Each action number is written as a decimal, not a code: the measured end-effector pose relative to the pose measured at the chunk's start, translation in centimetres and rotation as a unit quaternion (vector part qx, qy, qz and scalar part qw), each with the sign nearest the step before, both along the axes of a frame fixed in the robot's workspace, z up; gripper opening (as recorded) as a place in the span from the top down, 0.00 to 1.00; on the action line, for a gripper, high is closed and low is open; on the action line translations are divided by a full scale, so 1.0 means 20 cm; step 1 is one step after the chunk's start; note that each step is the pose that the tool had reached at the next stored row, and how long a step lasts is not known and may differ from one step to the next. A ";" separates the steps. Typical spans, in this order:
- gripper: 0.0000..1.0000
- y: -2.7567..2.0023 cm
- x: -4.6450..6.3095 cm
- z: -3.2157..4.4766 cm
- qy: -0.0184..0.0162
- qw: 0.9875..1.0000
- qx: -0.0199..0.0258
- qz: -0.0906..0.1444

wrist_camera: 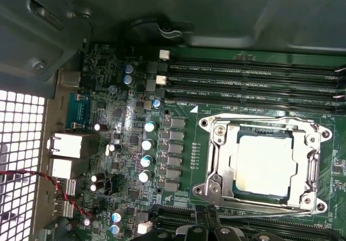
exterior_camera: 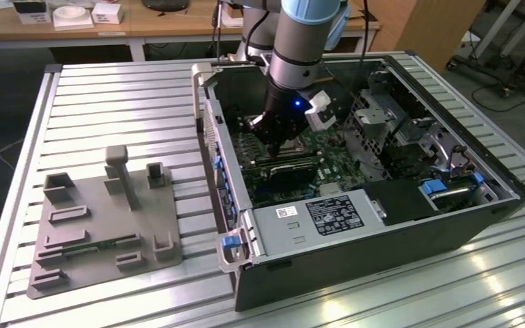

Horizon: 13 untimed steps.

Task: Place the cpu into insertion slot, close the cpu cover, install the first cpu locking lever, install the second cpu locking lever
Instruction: 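Install the second cpu locking lever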

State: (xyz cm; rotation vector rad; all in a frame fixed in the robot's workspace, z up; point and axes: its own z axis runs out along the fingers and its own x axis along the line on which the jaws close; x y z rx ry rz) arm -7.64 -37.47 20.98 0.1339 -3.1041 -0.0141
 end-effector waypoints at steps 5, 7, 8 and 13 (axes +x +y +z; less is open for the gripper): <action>0.90 0.000 0.00 -0.004 0.000 1.000 0.001 0.000; 0.90 0.000 0.00 -0.004 0.000 1.000 0.001 0.000; 0.90 0.000 0.00 -0.005 0.000 1.000 0.001 0.000; 0.90 0.000 0.00 -0.014 0.000 1.000 0.003 0.000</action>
